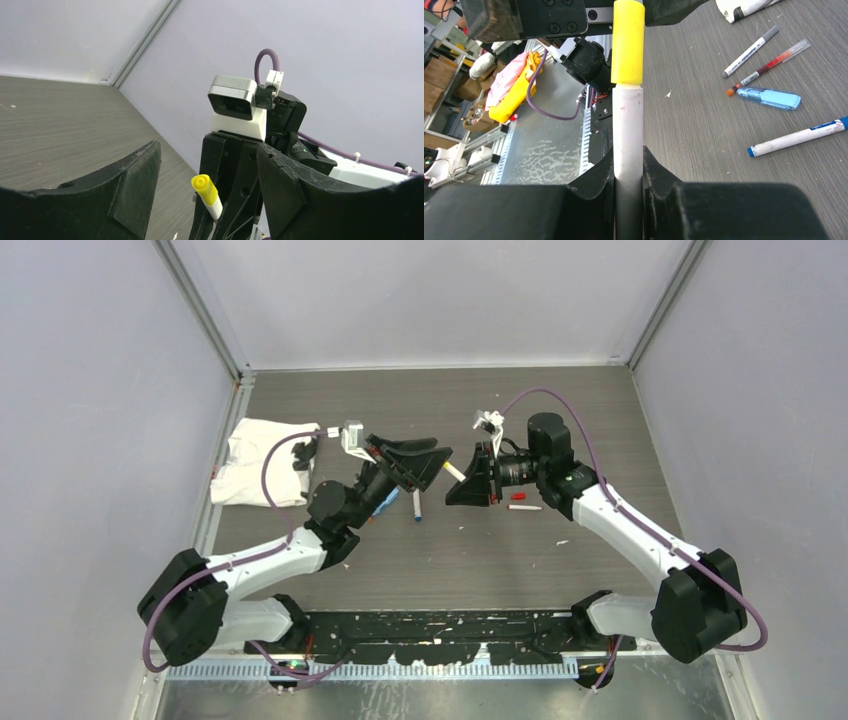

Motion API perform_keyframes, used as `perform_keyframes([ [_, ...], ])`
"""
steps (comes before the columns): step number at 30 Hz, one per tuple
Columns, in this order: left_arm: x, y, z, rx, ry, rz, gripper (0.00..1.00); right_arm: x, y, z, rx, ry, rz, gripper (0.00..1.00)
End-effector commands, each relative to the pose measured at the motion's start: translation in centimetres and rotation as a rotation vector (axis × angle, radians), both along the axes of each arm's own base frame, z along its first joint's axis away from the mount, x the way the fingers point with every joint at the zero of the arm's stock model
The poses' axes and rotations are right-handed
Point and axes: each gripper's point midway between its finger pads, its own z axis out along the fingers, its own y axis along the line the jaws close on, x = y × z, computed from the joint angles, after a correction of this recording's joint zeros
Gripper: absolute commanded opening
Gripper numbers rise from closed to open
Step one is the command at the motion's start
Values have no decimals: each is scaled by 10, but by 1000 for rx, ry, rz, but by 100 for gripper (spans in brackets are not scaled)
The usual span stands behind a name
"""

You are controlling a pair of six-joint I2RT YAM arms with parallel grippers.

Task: Insert the pens into the pen caps
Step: Insert the pen cap onto the pen, then press the pen cap onto the pen.

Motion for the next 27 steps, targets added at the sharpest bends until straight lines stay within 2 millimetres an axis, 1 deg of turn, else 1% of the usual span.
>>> perform_keyframes([
  [1, -1, -2, 27, -63, -23, -12, 69, 1, 1, 8, 33, -33, 14, 1],
  [5, -1, -3, 23, -62, -12, -17, 64, 1, 1, 6, 32, -31, 13, 1],
  [10, 0, -5, 24, -69, -1, -30, 56, 2, 2, 5, 30, -28, 13, 1],
  [12, -3, -9, 23, -61, -6, -54, 54, 2, 2, 4, 29, -26, 14, 1],
  [18, -4, -13, 22, -66, -3, -76, 50, 3, 2, 3, 28, -20, 15, 1],
  [21, -4, -16, 22, -66, -2, -89, 45, 3, 3, 3, 29, -16, 15, 1],
  [24, -5, -17, 21, -69, 0, -99, 32, 4, 3, 2, 29, -13, 12, 1],
  [25, -6, -17, 22, -71, -2, -102, 26, 3, 3, 2, 29, -14, 12, 1],
  [26, -6, -18, 21, -71, -2, -103, 19, 4, 3, 2, 29, -14, 11, 1],
  [27, -6, -18, 21, -71, -4, -107, 14, 4, 3, 2, 28, -13, 11, 1],
])
